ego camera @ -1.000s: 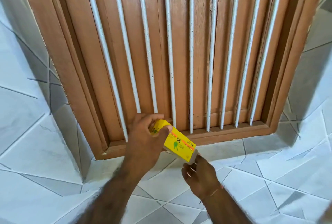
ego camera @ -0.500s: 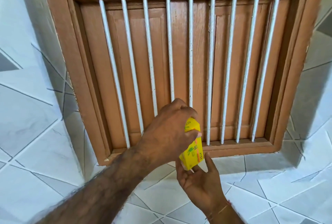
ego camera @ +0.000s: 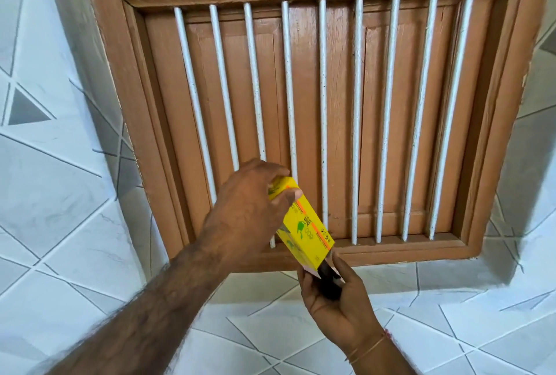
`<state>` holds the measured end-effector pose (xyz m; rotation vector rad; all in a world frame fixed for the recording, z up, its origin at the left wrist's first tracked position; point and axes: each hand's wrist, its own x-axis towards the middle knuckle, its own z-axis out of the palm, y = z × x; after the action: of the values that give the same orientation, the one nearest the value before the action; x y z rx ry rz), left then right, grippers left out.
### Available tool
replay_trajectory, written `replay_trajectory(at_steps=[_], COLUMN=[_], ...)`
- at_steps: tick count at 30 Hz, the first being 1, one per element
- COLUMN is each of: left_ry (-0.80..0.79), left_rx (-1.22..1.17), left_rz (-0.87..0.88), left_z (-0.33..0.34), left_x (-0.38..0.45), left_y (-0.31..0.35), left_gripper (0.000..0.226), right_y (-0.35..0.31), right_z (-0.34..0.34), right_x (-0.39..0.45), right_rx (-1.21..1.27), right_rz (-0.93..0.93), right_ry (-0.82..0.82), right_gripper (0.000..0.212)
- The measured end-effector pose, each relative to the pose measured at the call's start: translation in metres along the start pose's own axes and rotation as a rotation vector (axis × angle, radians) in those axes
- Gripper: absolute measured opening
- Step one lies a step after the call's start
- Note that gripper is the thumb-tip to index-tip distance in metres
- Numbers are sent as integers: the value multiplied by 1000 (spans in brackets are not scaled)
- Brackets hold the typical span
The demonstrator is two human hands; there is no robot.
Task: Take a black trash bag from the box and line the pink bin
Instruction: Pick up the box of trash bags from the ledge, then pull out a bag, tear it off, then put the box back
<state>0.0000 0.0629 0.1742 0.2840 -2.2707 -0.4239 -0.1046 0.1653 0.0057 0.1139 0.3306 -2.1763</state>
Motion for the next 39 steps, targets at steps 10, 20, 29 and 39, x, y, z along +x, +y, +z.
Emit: replay_trajectory(at_steps=[10, 20, 29, 39], left_ry=[148, 72, -590, -18], left_rx=[-377, 135, -443, -520], left_rz=[-808, -726, -129, -593], left_z=[41, 118, 114, 147], left_x=[-64, -89, -86, -93], left_y=[-148, -168, -73, -52], left_gripper=[22, 21, 43, 25], right_y=[-60, -68, -41, 25], right_z=[-32, -20, -7, -22], right_x=[-23, -23, -15, -5], right_rx=[-467, -1074, -1294, -495], right_rz=[-356, -521, -385, -165], right_ry=[225, 196, 55, 118], right_gripper=[9, 31, 45, 30])
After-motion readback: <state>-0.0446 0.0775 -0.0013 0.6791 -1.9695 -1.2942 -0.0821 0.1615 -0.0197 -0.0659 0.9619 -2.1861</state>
